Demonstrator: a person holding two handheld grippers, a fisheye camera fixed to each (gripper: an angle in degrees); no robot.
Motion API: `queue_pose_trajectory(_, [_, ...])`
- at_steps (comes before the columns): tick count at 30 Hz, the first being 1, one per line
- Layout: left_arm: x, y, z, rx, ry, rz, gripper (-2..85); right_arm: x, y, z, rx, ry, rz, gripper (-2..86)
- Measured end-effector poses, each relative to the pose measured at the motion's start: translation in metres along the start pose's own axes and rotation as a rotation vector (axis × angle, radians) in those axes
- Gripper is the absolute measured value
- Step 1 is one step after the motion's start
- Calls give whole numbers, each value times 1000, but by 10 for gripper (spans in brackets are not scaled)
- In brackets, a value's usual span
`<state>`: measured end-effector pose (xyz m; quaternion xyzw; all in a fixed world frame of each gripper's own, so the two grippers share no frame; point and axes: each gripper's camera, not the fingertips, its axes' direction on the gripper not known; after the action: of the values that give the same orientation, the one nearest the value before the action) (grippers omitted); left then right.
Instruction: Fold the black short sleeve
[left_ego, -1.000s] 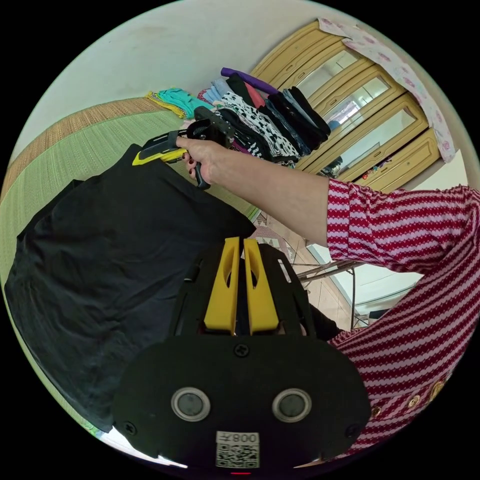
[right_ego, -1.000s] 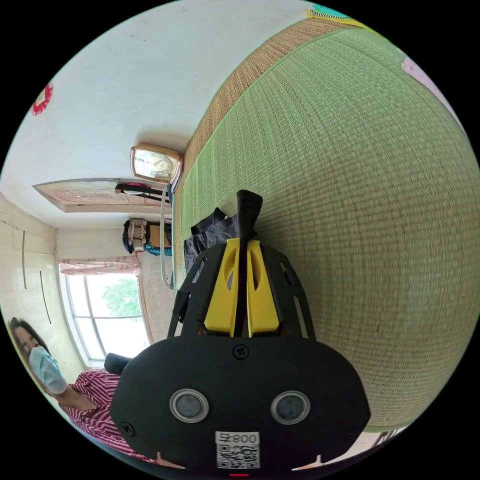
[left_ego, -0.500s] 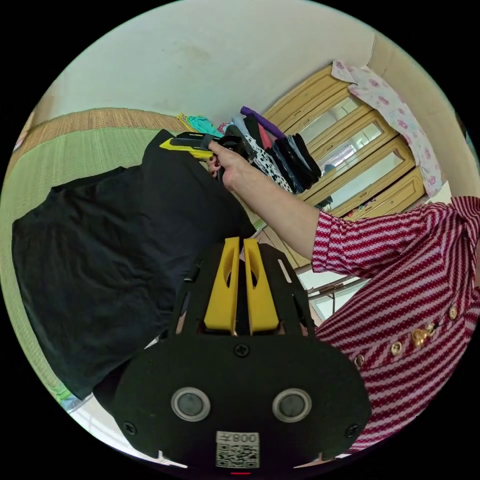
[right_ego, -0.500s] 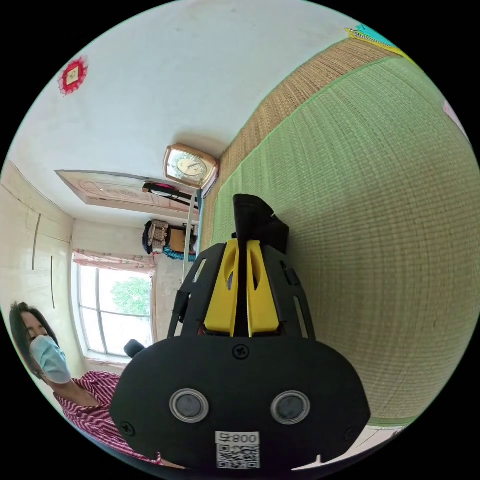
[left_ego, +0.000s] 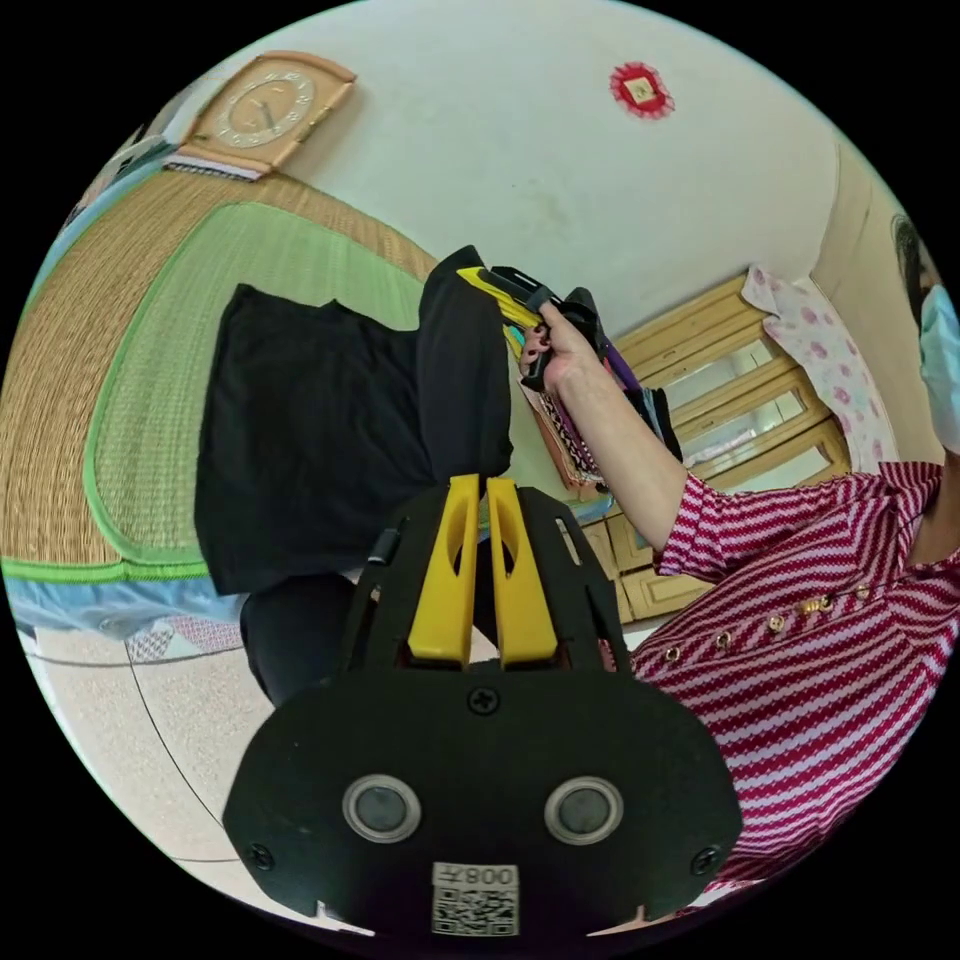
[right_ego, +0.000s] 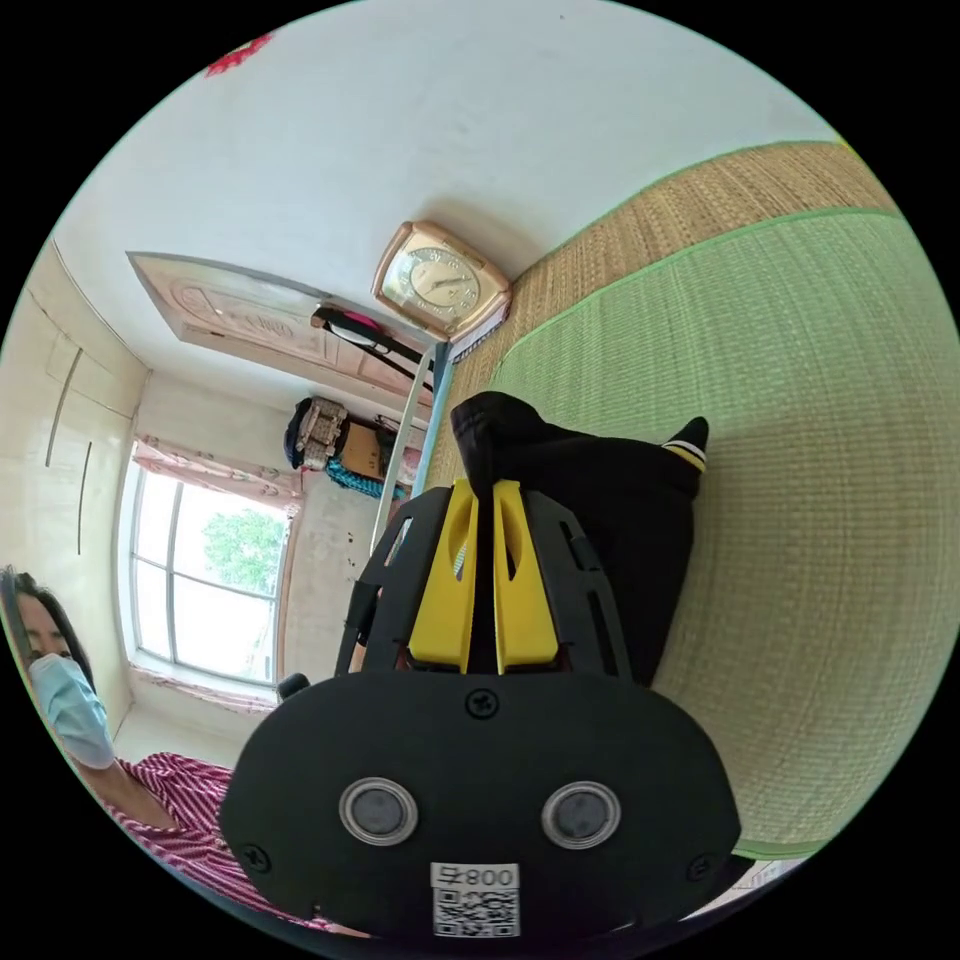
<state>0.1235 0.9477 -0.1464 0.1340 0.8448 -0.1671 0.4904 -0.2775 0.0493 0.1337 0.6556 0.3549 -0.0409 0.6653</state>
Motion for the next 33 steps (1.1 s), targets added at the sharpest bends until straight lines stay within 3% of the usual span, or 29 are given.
queue_pose_trajectory(16, [-158,14,-139,89,18,-293,5,-122,-90,166,-162,187,-16,29])
queue_pose_trajectory(33, [-250,-8,-237,107,67,-379,1,-186,-166,222,-220,270,-22,35])
